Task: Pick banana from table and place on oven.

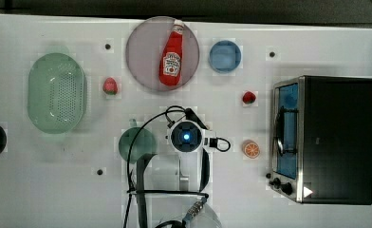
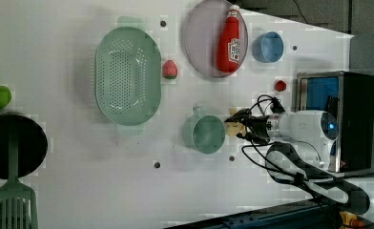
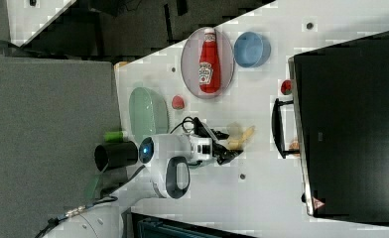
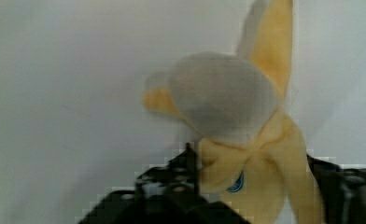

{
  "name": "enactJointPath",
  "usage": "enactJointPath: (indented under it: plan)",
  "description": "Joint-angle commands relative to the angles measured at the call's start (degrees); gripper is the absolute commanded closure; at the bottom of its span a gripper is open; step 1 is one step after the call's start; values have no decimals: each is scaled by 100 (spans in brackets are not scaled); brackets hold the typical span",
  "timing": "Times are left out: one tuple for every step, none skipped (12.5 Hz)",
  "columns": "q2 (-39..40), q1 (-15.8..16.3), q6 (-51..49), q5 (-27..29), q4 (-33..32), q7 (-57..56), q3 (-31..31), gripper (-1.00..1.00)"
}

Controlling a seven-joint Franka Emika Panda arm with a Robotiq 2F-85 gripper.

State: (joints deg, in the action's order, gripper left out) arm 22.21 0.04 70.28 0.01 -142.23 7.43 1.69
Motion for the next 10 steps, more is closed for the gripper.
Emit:
enactJointPath:
  plan:
    - [-249,-46,100,-25,-44,199,-17,27]
    - [-256,-46,106,-25,-21,199,-5,45]
    - [-272,-46,109,-25,21,199,3,45]
    - [-328,-45,108,-25,57,200,23,45]
    - [-462,-46,106,-25,131,206,25,45]
    - [-691,-52,45,-22,242,221,12,45]
    - [-987,-63,-157,-22,376,221,8,46]
    - [-1320,-71,-577,-23,543,221,5,45]
    - [-1670,-77,-1199,-23,752,220,-6,45]
    - [-2023,-83,-1907,-23,1003,221,-16,45]
